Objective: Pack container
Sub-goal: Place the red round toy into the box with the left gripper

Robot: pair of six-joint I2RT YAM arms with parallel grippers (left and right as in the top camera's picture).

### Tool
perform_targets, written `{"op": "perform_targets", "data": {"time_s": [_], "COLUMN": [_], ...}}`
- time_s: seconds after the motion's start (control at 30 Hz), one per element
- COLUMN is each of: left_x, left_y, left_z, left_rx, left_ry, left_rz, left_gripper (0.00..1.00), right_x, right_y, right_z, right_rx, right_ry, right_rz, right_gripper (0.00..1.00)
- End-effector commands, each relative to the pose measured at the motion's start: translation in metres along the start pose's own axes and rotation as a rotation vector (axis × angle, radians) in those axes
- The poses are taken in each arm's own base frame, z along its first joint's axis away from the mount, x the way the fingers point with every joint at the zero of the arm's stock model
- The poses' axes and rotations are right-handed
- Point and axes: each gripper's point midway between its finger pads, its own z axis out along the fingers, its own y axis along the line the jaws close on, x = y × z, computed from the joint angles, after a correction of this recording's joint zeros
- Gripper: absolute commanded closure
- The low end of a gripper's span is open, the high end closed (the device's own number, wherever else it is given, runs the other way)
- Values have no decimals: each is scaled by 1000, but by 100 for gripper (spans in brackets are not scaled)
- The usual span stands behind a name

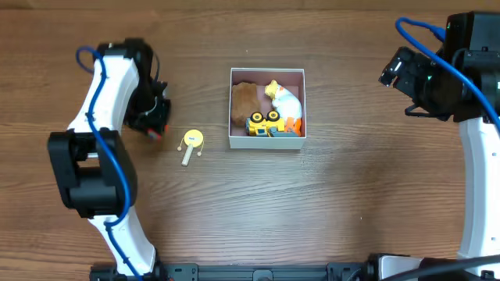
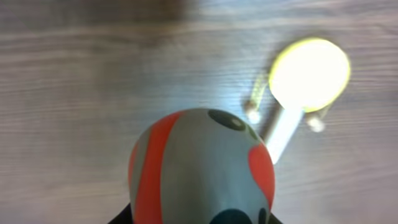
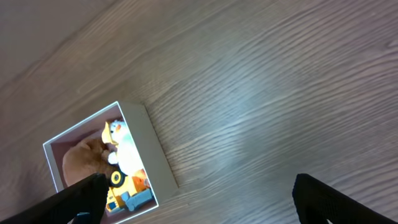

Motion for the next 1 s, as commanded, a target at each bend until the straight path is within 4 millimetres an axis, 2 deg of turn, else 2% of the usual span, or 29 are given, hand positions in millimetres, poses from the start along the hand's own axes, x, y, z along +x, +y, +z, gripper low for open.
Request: {"op": "perform_targets", "data": {"time_s": [0.0,0.03,0.1,0.13,0.17,0.27,0.37,0.43,0.5,0.6,0.63,0.7,0.73,0.77,0.8,0.83,0.97], "left_x": [-17,-17,-19,-21,-23,-29,-36,-48,-72,-100,-109,-112,-112,-111,-109,-106,-96], "left_y": [-49,-73,-113,-140,-158,-189,-220,-230,-244,-263,-266,-269,-274,-276,-275,-273,-258], "left_z": [-68,-87,-106,-108,-106,-99,-104,-109,-105,-73,-56,-37,-21,-15,-13,-21,-99], "left_rx": [-6,18,40,46,45,62,146,150,167,227,233,253,276,293,292,296,312], "left_ry": [-132,-171,-237,-271,-291,-331,-397,-458,-525,-518,-496,-457,-415,-396,-384,-387,-505], "left_rz": [123,177,271,337,380,439,489,509,520,522,508,506,507,509,500,487,473], "left_gripper": [80,78,74,67,64,61,60,59,55,51,50,49,43,32,17,3,0], "right_x": [0,1,1,2,2,2,2,2,3,1,1,2,3,3,3,4,6], "right_y": [-1,-2,-2,-2,-3,-3,-3,-3,-3,-2,-2,-3,-3,-3,-3,-3,-5], "right_z": [-4,-4,-4,-4,-4,-4,-4,-4,-4,-4,-4,-4,-4,-4,-4,-4,-4], "right_rx": [1,2,3,5,6,6,6,6,7,4,4,5,7,7,7,9,14], "right_ry": [-8,-5,-4,0,2,2,1,2,3,-2,-2,1,4,4,5,8,19], "right_rz": [0,0,0,0,0,0,0,0,1,1,1,1,1,1,1,1,1], "right_gripper": [4,4,4,4,4,4,4,4,4,4,4,4,4,4,4,4,3]}}
